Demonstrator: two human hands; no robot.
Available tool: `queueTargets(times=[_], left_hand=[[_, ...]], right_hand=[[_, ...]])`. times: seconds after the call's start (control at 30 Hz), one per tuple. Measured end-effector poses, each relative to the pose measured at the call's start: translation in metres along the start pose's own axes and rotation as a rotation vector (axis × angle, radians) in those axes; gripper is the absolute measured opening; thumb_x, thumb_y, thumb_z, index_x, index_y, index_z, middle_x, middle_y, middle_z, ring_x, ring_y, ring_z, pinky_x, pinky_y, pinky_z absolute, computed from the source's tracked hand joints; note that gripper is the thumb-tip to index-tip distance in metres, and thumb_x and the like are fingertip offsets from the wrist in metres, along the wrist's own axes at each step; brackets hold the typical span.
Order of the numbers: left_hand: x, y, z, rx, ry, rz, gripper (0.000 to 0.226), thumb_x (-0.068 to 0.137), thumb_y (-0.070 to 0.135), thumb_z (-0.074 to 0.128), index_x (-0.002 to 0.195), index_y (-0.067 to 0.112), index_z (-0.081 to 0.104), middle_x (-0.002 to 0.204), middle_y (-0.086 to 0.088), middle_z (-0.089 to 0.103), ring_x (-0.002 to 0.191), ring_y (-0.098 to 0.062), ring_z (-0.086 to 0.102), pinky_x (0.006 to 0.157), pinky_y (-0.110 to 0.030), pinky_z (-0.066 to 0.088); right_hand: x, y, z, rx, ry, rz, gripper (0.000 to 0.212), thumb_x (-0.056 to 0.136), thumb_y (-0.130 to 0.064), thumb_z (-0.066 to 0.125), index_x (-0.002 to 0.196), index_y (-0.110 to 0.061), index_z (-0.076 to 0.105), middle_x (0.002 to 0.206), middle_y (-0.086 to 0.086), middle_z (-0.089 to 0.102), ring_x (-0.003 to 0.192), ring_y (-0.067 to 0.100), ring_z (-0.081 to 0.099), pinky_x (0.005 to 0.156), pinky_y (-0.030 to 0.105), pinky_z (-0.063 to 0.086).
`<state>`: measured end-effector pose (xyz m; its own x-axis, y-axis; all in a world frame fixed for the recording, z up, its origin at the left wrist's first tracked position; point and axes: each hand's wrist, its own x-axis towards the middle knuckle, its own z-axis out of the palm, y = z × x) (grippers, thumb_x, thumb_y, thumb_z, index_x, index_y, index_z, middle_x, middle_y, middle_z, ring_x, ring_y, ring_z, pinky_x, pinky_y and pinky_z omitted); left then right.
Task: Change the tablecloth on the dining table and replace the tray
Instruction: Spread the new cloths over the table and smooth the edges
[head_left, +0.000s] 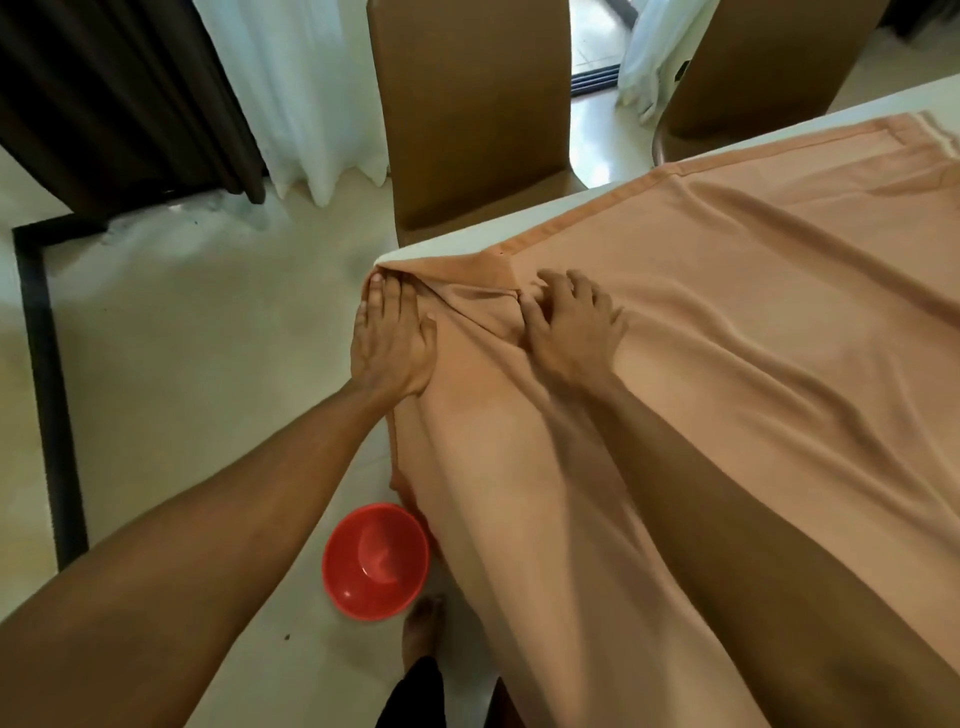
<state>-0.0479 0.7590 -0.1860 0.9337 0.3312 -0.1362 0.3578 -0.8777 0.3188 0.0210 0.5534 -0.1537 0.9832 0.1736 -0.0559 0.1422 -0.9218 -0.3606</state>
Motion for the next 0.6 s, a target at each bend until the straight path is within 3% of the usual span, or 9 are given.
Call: queueTargets(times=[0.1, 0.17, 0.23, 0.43, 0.6], left_hand=[[0.018, -0.004, -0.006, 0.005, 0.0, -0.003, 0.063, 0.105, 0.04, 0.018, 0.159, 0.01, 0.003, 0.167, -0.01, -0.002, 0.154, -0.025, -0.005, 0.122, -0.041, 0.0], [0.029, -0.005, -0.008, 0.016, -0.006, 0.009, 0.064, 0.105, 0.04, 0.018, 0.158, 0.009, 0.002, 0.167, -0.011, -0.001, 0.153, -0.025, -0.005, 0.122, -0.04, -0.001], [0.034, -0.007, -0.009, 0.038, -0.006, 0.02, 0.064, 0.105, 0.039, 0.019, 0.158, 0.008, 0.003, 0.166, -0.011, 0.001, 0.153, -0.026, -0.004, 0.122, -0.041, 0.0], [0.075, -0.023, -0.013, 0.062, -0.062, 0.092, 0.062, 0.106, 0.04, 0.016, 0.159, 0.009, 0.006, 0.166, -0.011, 0.004, 0.154, -0.026, 0.0, 0.124, -0.044, 0.004], [0.116, -0.028, -0.022, 0.081, -0.109, 0.118, 0.061, 0.106, 0.043, 0.013, 0.158, 0.011, 0.015, 0.166, -0.01, 0.012, 0.153, -0.027, 0.006, 0.122, -0.045, 0.008]], right_hand=[[0.032, -0.005, 0.015, -0.093, -0.176, 0.038, 0.053, 0.101, -0.06, 0.025, 0.152, -0.047, 0.029, 0.17, -0.001, 0.01, 0.155, 0.034, 0.004, 0.118, 0.068, -0.001], [0.049, -0.001, 0.022, -0.097, -0.153, 0.071, 0.055, 0.102, -0.059, 0.019, 0.156, -0.048, 0.021, 0.171, -0.001, 0.001, 0.156, 0.031, -0.005, 0.119, 0.065, -0.008], [0.068, 0.004, 0.022, -0.102, -0.095, 0.114, 0.057, 0.099, -0.061, 0.021, 0.155, -0.048, 0.024, 0.171, -0.003, 0.003, 0.157, 0.03, -0.004, 0.119, 0.064, -0.009], [0.143, 0.023, 0.008, -0.2, -0.154, 0.187, 0.071, 0.093, -0.076, 0.014, 0.158, -0.049, 0.01, 0.171, 0.0, -0.006, 0.156, 0.034, -0.007, 0.119, 0.067, -0.007], [0.18, 0.023, 0.0, -0.151, -0.173, 0.191, 0.078, 0.087, -0.084, 0.021, 0.156, -0.048, 0.021, 0.171, 0.002, -0.005, 0.156, 0.034, -0.01, 0.119, 0.067, -0.007]])
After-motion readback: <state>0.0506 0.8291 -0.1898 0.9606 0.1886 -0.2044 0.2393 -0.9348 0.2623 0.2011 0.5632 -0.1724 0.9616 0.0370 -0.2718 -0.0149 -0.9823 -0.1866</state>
